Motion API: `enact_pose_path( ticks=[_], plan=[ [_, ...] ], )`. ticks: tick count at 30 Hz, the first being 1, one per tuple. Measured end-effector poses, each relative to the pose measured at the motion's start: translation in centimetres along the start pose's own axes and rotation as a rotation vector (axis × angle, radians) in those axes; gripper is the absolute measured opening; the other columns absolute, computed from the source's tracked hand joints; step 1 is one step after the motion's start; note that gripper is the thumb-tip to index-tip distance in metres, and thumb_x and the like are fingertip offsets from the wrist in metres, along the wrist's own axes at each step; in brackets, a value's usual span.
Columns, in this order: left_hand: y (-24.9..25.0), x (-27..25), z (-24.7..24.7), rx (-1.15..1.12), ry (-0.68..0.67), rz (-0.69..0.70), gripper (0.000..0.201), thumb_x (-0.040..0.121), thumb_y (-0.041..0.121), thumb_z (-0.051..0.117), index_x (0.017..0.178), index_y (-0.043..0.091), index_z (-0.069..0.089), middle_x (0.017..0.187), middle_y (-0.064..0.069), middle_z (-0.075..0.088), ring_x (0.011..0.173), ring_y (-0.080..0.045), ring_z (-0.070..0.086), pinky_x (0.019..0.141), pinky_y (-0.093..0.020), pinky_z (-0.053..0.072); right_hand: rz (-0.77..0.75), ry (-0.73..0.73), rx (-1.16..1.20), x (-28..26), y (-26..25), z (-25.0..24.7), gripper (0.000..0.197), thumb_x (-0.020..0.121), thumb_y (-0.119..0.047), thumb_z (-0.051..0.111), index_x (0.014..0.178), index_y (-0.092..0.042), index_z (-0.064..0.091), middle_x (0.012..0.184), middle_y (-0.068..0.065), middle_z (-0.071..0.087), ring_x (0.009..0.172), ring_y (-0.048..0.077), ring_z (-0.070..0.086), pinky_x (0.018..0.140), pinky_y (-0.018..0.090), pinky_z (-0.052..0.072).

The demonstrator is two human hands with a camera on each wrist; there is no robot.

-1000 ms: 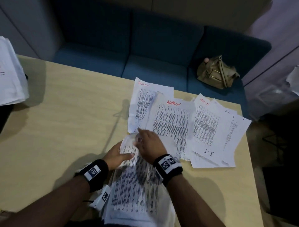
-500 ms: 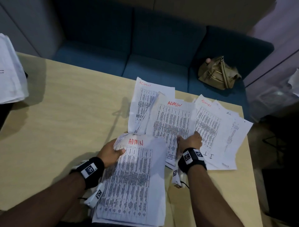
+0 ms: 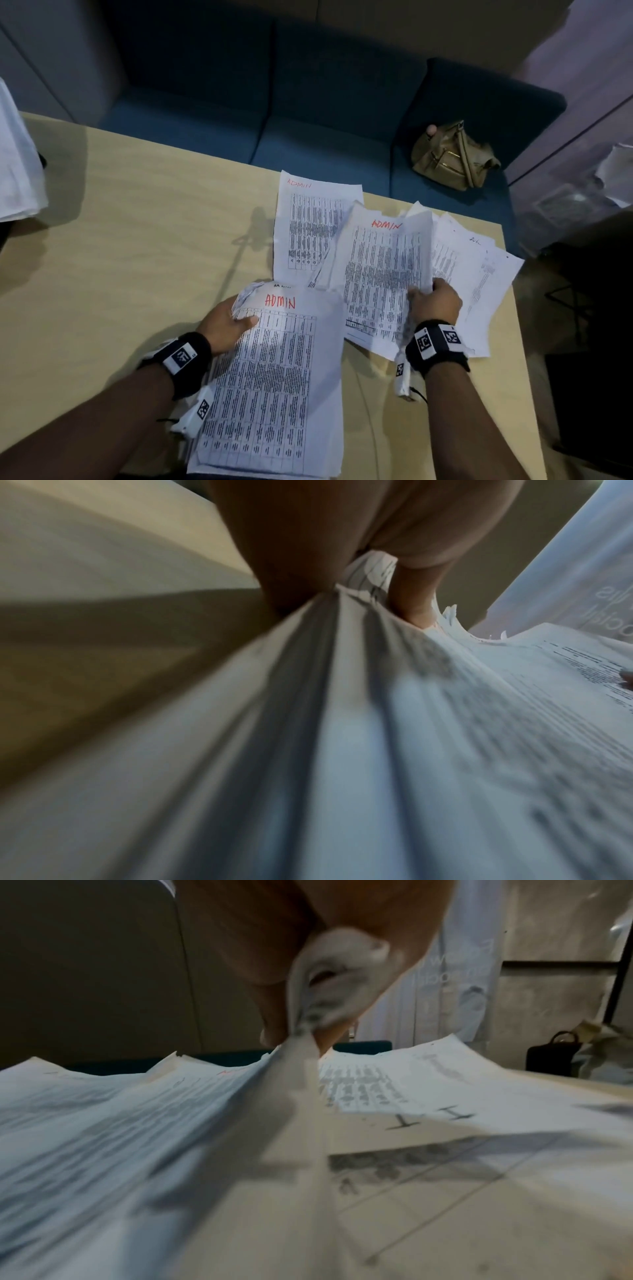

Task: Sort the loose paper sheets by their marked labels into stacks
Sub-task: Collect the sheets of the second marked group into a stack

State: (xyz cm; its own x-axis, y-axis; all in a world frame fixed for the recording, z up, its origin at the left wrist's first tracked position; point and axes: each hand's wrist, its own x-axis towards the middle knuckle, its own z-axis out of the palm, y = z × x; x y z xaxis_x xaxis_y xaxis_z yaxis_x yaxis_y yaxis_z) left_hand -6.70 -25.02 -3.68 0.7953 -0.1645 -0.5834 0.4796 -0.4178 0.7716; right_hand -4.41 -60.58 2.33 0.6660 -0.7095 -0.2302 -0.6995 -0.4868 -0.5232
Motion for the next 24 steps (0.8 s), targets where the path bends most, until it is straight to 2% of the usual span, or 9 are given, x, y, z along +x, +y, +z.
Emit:
enact_pose_path(
  ticks=[2,5,9,13,17,20,22,23,24],
  plan=[
    [0.0,0.0,0.0,0.001,0.003,-0.004,0.047,0.09,0.017,0.064,0.135,0.019,0.05,0.125,-0.002,0.063,0.116,-0.023,0.059,0.097,-0.033,0.043,0.04,0.033,-0.021,0.1,0.4,-0.8,0.025,0.079,-0.023,0.075,0.094,-0.005,0.07,0.084,0.018,0.07,0.067,0.025,0.056,0.068,0.032,0.053],
    [0.0,-0.1,0.1,-0.002,0.017,-0.021,0.047,0.09,0.019,0.064,0.135,0.019,0.05,0.125,-0.002,0.063,0.114,-0.023,0.059,0.097,-0.034,0.043,0.097,0.09,-0.06,0.0,0.5,-2.0,0.021,0.075,-0.033,0.076,0.085,-0.016,0.072,0.069,0.009,0.063,0.065,0.026,0.055,0.065,0.029,0.046],
    [0.1,-0.3,0.1,-0.018,0.018,-0.032,0.046,0.09,0.02,0.064,0.134,0.023,0.05,0.127,0.001,0.062,0.114,-0.02,0.058,0.097,-0.034,0.042,0.079,0.125,-0.063,0.0,0.9,-2.2,0.02,0.079,-0.034,0.072,0.089,-0.017,0.071,0.082,0.013,0.068,0.075,0.031,0.059,0.071,0.033,0.048],
    [0.3,-0.6,0.2,-0.03,0.021,-0.025,0.044,0.091,0.02,0.064,0.133,0.023,0.051,0.124,0.002,0.063,0.11,-0.018,0.059,0.093,-0.031,0.042,-0.024,0.174,0.142,-0.1,0.8,-2.7,0.012,0.09,-0.015,0.059,0.099,-0.01,0.066,0.083,0.013,0.063,0.072,0.025,0.053,0.075,0.035,0.052],
    [0.3,-0.7,0.1,-0.051,0.017,-0.036,0.044,0.091,0.021,0.064,0.133,0.022,0.052,0.119,0.004,0.063,0.113,-0.019,0.059,0.093,-0.032,0.042,-0.131,0.239,0.366,-0.1,-0.5,-4.3,0.017,0.089,-0.015,0.063,0.105,-0.015,0.065,0.089,0.004,0.063,0.077,0.021,0.059,0.071,0.026,0.047],
    [0.1,-0.8,-0.3,-0.129,0.072,-0.064,0.044,0.091,0.021,0.063,0.133,0.024,0.052,0.126,0.002,0.062,0.115,-0.021,0.058,0.1,-0.04,0.042,-0.208,0.243,0.516,-0.3,-1.3,-5.4,0.02,0.087,-0.016,0.064,0.106,-0.011,0.066,0.085,0.007,0.062,0.065,0.006,0.058,0.058,0.019,0.046],
    [0.2,-0.8,-0.6,-0.194,0.108,-0.094,0.038,0.09,0.023,0.064,0.126,0.026,0.057,0.119,-0.002,0.067,0.107,-0.023,0.064,0.099,-0.049,0.046,-0.244,0.18,0.551,-0.9,-1.2,-5.3,0.021,0.086,-0.015,0.064,0.105,-0.007,0.065,0.083,0.007,0.061,0.055,-0.007,0.053,0.048,0.008,0.041],
    [0.2,-0.8,-0.8,-0.218,0.125,-0.102,0.037,0.088,0.025,0.065,0.124,0.026,0.058,0.115,-0.002,0.069,0.104,-0.024,0.065,0.097,-0.052,0.047,-0.256,0.113,0.535,-1.6,-1.2,-5.0,0.022,0.085,-0.013,0.064,0.106,-0.005,0.064,0.084,0.006,0.062,0.058,-0.008,0.054,0.048,0.004,0.04],
    [0.3,-0.7,-0.8,-0.236,0.138,-0.106,0.038,0.087,0.028,0.066,0.124,0.025,0.059,0.114,-0.002,0.07,0.104,-0.025,0.065,0.097,-0.053,0.047,-0.255,0.036,0.501,-2.3,-1.0,-4.1,0.023,0.085,-0.01,0.064,0.108,-0.005,0.064,0.088,0.005,0.064,0.065,-0.002,0.057,0.05,0.003,0.041]
  ],
)
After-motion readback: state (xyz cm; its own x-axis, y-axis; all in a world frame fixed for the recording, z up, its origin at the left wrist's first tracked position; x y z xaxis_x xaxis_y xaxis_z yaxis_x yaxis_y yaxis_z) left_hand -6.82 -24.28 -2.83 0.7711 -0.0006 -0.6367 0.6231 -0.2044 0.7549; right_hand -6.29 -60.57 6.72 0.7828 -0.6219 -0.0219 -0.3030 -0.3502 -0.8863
